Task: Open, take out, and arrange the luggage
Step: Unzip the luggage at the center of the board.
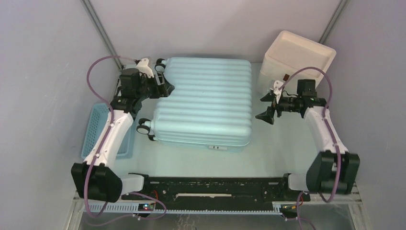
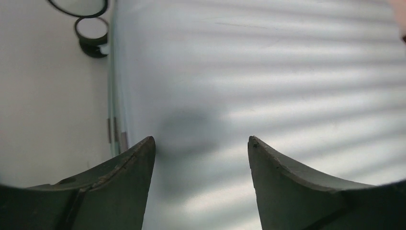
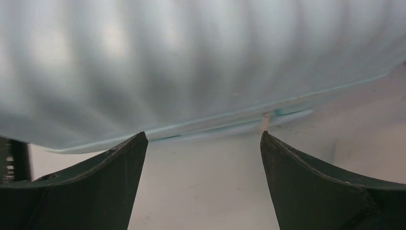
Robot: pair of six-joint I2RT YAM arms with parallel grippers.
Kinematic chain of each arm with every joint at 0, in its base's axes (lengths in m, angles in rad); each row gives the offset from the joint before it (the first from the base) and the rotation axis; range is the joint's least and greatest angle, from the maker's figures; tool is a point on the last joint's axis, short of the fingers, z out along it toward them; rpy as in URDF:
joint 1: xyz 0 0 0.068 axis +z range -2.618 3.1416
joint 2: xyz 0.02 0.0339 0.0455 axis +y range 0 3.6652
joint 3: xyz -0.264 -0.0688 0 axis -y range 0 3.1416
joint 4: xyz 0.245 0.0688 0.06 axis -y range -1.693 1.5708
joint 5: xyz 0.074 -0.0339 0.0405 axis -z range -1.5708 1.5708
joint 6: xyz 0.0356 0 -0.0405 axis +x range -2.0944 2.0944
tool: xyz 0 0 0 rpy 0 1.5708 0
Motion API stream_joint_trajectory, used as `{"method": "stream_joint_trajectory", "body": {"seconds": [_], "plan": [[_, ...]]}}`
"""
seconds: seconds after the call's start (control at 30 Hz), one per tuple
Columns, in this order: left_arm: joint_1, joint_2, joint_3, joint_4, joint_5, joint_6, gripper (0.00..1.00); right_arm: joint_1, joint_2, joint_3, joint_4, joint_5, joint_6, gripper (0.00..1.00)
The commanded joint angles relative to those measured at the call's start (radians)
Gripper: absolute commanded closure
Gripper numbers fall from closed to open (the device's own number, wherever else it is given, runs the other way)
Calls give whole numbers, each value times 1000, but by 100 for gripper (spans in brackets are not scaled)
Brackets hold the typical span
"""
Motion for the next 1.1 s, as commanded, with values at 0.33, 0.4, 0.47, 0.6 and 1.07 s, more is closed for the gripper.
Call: {"method": "stream_joint_trajectory", "body": {"seconds": [0.33, 0.4, 0.47, 0.6, 1.07], "plan": [[8, -316, -176, 81, -130, 79, 20, 50, 448, 290, 104, 161, -202, 9], [8, -386, -212, 94, -162, 101, 19, 66, 490, 332, 77, 152, -219, 11], [7, -457, -270, 114, -189, 115, 18, 83, 521, 357, 67, 160, -224, 13], [7, -589, -337, 124, -188, 104, 20, 115, 585, 422, 4, 160, -244, 18], [7, -1080, -636, 21, 174, -426, 78, 153, 652, 475, -151, 122, -350, 57]]}}
